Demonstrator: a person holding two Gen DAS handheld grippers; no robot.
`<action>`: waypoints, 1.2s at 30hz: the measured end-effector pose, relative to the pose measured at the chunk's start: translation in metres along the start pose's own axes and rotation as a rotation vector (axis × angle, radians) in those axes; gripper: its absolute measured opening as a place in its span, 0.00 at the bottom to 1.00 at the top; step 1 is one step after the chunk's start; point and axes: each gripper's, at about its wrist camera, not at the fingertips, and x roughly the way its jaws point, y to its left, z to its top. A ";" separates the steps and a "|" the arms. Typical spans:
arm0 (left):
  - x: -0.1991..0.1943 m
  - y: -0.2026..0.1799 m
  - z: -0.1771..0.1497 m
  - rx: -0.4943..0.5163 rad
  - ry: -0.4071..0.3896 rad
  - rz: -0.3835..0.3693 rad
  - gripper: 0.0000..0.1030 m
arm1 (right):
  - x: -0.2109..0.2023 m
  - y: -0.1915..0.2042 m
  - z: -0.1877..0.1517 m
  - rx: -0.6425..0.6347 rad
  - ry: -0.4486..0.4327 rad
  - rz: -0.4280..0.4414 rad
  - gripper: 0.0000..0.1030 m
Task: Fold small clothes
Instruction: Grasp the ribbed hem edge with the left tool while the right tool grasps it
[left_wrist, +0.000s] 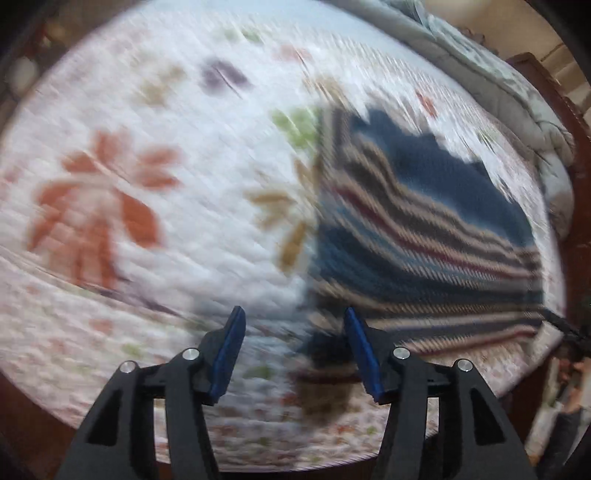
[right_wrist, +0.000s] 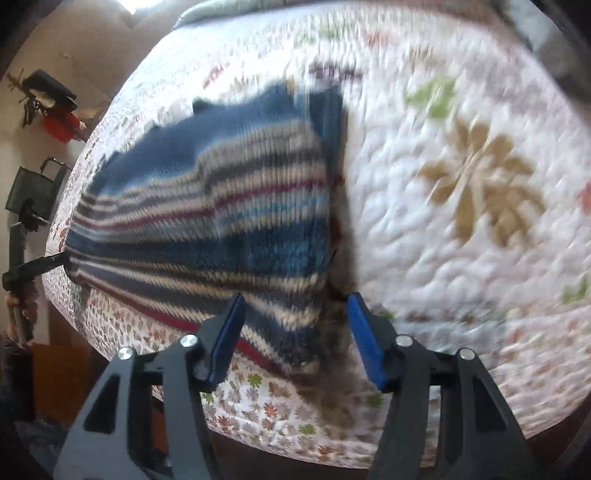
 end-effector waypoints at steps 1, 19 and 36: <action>-0.007 -0.002 0.006 0.018 -0.025 0.020 0.55 | -0.008 0.003 0.009 -0.015 -0.014 0.002 0.59; 0.083 -0.107 0.145 0.234 0.020 -0.037 0.55 | 0.090 0.035 0.192 -0.147 0.054 -0.018 0.61; 0.093 -0.107 0.160 0.144 0.048 -0.140 0.10 | 0.076 0.025 0.197 -0.111 -0.007 0.077 0.07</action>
